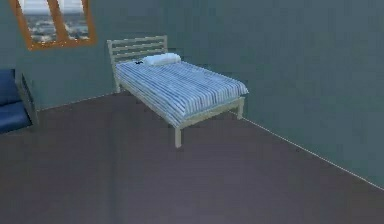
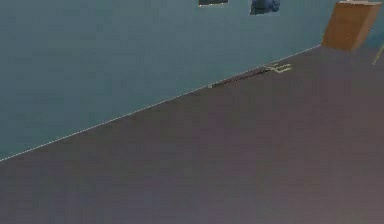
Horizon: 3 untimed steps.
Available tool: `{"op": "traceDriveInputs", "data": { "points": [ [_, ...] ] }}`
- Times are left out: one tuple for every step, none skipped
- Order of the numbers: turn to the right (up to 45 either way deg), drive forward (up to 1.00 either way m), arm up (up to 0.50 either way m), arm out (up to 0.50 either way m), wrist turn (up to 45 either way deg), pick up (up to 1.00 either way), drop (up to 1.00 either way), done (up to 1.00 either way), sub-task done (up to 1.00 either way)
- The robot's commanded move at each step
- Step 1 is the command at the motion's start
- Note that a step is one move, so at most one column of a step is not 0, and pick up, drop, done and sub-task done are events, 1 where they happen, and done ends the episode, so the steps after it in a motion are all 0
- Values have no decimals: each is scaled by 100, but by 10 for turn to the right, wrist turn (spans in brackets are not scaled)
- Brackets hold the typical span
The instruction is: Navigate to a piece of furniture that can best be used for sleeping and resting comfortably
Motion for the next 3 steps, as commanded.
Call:
{"op": "traceDriveInputs", "data": {
  "points": [
    [-30, 0, 0, 0, 0, 0, 0, 0, 0],
    [0, 100, 0, 0, 0, 0, 0, 0, 0],
    [-120, 0, 0, 0, 0, 0, 0, 0, 0]
  ]
}}
